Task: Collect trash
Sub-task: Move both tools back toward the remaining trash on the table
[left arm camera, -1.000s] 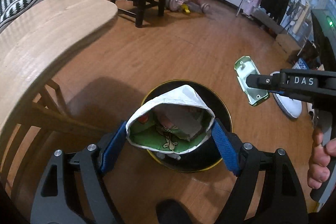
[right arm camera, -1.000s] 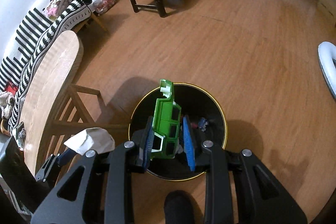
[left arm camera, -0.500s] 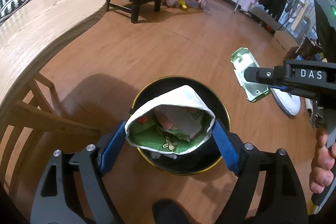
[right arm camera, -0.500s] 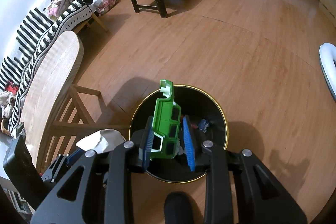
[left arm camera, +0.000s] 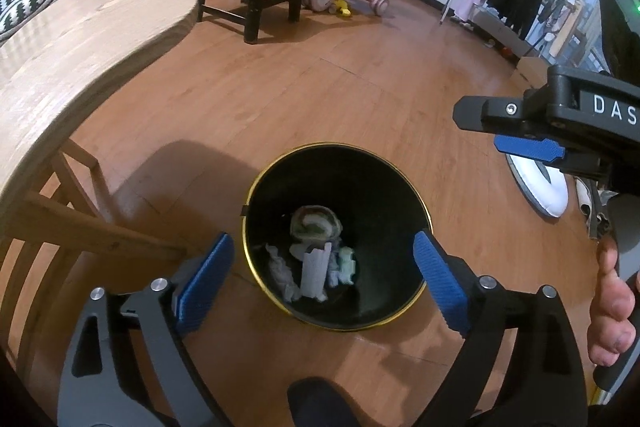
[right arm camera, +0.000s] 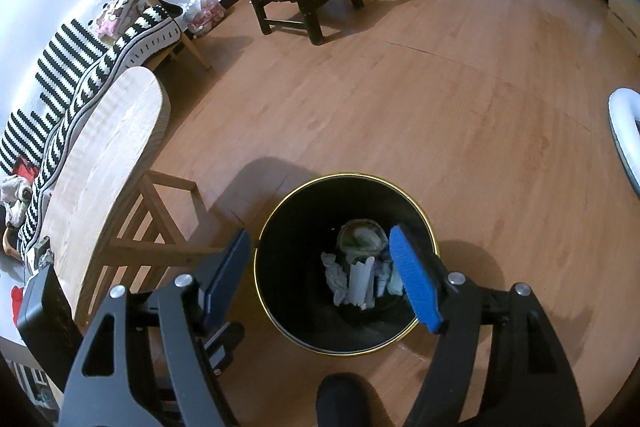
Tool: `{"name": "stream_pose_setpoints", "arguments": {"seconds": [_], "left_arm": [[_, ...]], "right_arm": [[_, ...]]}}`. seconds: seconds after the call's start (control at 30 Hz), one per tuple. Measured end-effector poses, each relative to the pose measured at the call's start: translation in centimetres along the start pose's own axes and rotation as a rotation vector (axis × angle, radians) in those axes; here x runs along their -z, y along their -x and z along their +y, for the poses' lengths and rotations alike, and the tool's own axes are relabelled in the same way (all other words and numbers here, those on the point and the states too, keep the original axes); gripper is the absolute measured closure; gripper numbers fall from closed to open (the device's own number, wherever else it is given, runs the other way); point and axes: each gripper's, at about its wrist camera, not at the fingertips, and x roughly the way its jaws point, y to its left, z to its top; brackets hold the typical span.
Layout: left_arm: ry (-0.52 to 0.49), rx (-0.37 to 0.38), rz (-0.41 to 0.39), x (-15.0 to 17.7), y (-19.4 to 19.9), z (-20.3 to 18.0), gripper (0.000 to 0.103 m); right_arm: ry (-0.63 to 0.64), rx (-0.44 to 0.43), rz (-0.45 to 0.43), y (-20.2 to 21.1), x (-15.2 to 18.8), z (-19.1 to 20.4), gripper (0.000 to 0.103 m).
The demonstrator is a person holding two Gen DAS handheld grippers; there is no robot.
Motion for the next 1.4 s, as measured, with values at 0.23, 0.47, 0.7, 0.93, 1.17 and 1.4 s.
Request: {"name": "stream_pose_setpoints", "arguments": {"seconds": [0.23,0.47,0.7,0.93,1.17,1.4], "left_arm": [[0.020,-0.047,-0.028,0.1,3.1,2.4,0.011],[0.076,-0.119,-0.085,0.6,9.5,7.8,0.010],[0.131,-0.230,-0.158,3.1,17.7,15.1,0.010],[0.224,-0.354,-0.222,7.3,25.7,22.7,0.010],[0.368,-0.455,-0.271,12.1,32.1,30.1,0.010],[0.476,-0.528,-0.305,15.9,36.5,35.7,0.010]], "right_arm": [[0.026,-0.024,-0.025,0.8,-0.2,2.5,0.028],[0.105,-0.081,-0.038,1.3,0.2,9.3,0.028],[0.223,-0.142,-0.057,1.8,1.6,18.4,0.023],[0.355,-0.219,-0.049,1.6,4.2,28.9,0.023],[0.496,-0.309,-0.042,1.4,8.4,39.3,0.023],[0.600,-0.358,-0.022,0.4,11.8,46.0,0.022]]}}
